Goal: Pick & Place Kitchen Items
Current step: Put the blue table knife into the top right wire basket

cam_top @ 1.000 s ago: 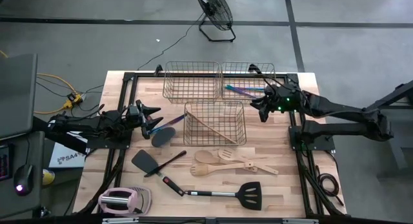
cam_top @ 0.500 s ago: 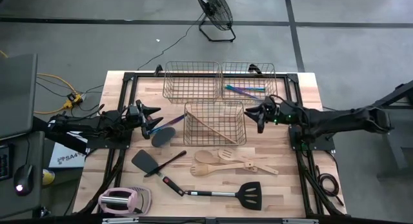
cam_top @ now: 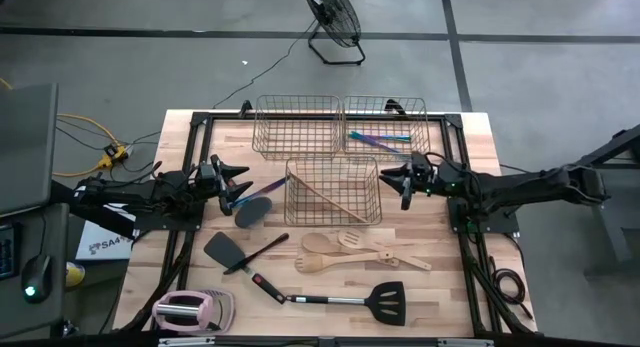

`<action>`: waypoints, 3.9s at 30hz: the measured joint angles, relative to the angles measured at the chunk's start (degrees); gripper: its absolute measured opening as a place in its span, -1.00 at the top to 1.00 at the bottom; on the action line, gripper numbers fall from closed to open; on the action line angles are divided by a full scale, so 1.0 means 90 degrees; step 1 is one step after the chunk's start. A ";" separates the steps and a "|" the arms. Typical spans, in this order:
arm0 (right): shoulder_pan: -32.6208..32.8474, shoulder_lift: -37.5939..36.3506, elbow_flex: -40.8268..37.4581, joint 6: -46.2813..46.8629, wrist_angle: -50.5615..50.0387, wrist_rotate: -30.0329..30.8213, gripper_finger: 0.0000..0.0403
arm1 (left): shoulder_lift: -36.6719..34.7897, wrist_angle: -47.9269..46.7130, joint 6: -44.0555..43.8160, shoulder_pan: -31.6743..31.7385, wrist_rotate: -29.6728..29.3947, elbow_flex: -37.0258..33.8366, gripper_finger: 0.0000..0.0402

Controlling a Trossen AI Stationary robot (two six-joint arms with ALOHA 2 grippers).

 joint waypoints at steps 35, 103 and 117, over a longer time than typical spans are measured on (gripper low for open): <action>0.0888 -0.1407 -0.1294 -0.0428 0.1706 0.0657 0.61 | 0.0000 0.0000 0.0001 0.0000 0.0000 0.0000 -0.15; 0.0885 -0.3517 -0.1316 -0.0829 -0.1764 0.0320 0.61 | 0.0587 -0.0155 -0.0332 0.0000 0.0027 0.0574 -0.15; 0.0885 -0.3517 -0.1316 -0.0829 -0.1764 0.0320 0.61 | 0.2551 -0.1025 -0.0801 0.0002 -0.0282 0.1858 -0.15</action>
